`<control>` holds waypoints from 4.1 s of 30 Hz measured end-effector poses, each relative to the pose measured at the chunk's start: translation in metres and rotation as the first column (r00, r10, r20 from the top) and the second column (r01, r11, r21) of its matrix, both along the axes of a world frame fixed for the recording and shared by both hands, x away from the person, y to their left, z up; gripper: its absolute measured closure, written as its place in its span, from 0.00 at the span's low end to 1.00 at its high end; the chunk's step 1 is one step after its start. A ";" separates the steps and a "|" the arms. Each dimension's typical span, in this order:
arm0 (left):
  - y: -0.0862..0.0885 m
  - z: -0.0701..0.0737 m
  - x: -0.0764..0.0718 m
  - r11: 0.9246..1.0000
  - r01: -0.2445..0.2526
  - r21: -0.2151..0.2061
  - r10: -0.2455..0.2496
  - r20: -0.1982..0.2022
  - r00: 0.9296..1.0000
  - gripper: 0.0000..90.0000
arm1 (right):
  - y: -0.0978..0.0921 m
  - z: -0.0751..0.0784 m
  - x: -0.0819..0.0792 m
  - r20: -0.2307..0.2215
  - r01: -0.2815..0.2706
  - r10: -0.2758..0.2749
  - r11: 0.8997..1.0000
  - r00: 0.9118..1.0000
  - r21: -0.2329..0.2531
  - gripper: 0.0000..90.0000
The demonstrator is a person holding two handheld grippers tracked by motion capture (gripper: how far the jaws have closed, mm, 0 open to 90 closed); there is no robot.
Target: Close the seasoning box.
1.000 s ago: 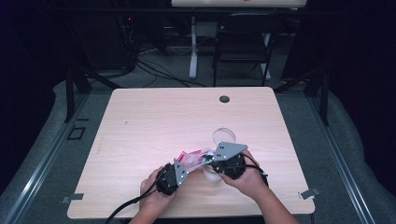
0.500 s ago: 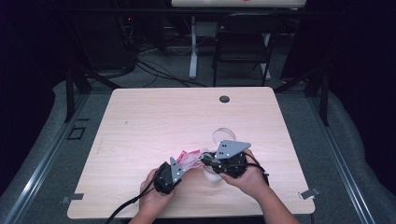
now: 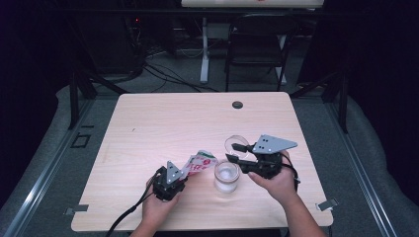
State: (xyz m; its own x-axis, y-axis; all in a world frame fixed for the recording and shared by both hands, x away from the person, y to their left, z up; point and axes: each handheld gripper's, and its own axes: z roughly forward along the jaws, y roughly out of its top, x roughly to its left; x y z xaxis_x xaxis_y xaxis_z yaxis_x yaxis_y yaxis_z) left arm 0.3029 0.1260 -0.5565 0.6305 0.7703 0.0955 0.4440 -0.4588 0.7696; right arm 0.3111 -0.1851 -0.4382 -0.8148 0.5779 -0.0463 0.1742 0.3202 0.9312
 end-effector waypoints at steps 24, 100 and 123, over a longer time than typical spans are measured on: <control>0.083 0.009 0.006 0.968 -0.248 -0.025 0.249 0.034 0.968 0.83 | -0.053 -0.024 0.033 -0.101 0.277 -0.272 0.960 0.957 0.034 0.94; 0.004 0.022 -0.027 0.999 0.036 -0.026 -0.035 0.059 0.998 0.28 | -0.005 -0.025 0.009 -0.079 0.097 -0.101 0.994 0.992 -0.048 0.89; -0.015 0.028 -0.022 0.991 0.126 -0.032 -0.125 0.046 0.991 0.30 | -0.012 -0.029 -0.008 -0.082 0.104 -0.108 0.993 0.991 -0.059 0.73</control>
State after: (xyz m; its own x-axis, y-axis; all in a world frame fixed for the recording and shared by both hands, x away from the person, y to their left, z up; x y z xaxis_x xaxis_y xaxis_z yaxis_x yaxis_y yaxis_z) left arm 0.2812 0.1112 -0.5283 0.7182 0.6885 0.1003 0.3496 -0.4817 0.8036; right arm 0.3031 -0.1975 -0.4677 -0.7513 0.6599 -0.0131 0.2878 0.3454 0.8932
